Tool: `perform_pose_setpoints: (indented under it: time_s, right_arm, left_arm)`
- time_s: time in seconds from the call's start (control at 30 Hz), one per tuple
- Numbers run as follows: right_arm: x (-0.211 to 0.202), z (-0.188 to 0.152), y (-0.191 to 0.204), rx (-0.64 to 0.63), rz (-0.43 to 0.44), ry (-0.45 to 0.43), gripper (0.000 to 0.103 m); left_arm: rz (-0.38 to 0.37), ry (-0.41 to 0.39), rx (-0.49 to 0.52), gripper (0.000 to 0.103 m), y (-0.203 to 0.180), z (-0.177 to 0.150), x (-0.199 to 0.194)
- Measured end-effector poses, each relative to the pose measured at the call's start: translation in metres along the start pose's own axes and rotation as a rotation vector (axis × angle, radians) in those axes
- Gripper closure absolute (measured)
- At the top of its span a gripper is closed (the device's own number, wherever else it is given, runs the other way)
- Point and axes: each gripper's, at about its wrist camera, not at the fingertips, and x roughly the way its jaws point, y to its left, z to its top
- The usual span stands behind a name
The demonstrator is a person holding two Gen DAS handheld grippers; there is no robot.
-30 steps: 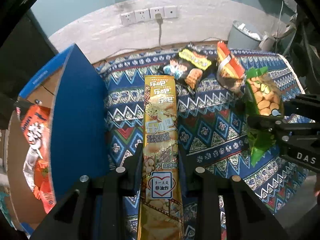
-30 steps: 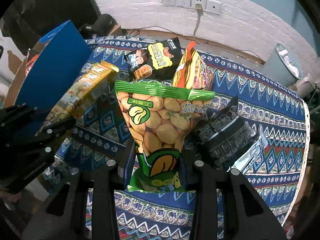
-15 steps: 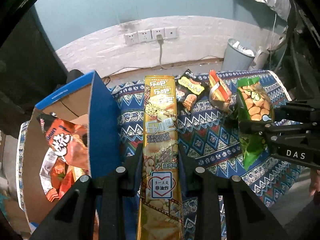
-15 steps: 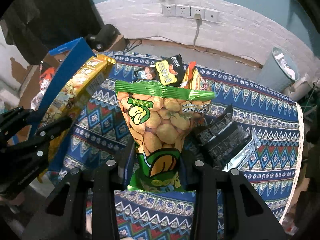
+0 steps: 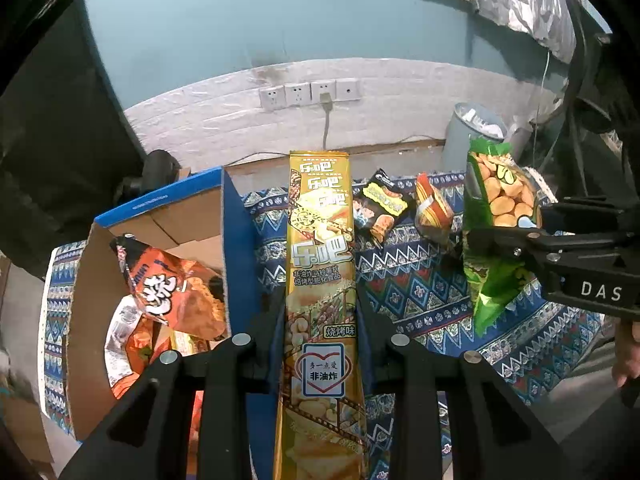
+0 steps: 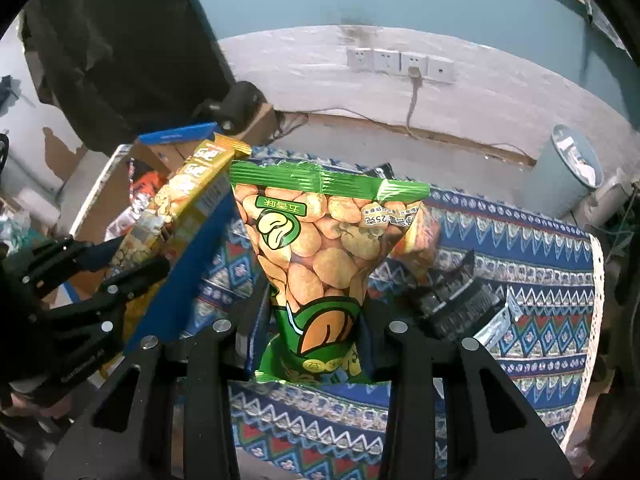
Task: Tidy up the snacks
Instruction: 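Carry the yellow stick pack with the left tool while the right tool carries the green bag over the box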
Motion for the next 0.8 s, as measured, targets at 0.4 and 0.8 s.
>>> perform_pose_setpoints:
  time_s: [0.4,0.8]
  right_arm:
    - [0.006,0.021,0.038,-0.042,0.056,-0.017,0.067]
    - [0.015,0.041,0.095,-0.124,0.105,-0.02,0.067]
  left_arm:
    - [0.028,-0.055,-0.096,0.072,0.048,-0.003,-0.026]
    - [0.062,-0.068,-0.18,0.072,0.1,-0.019,-0.037]
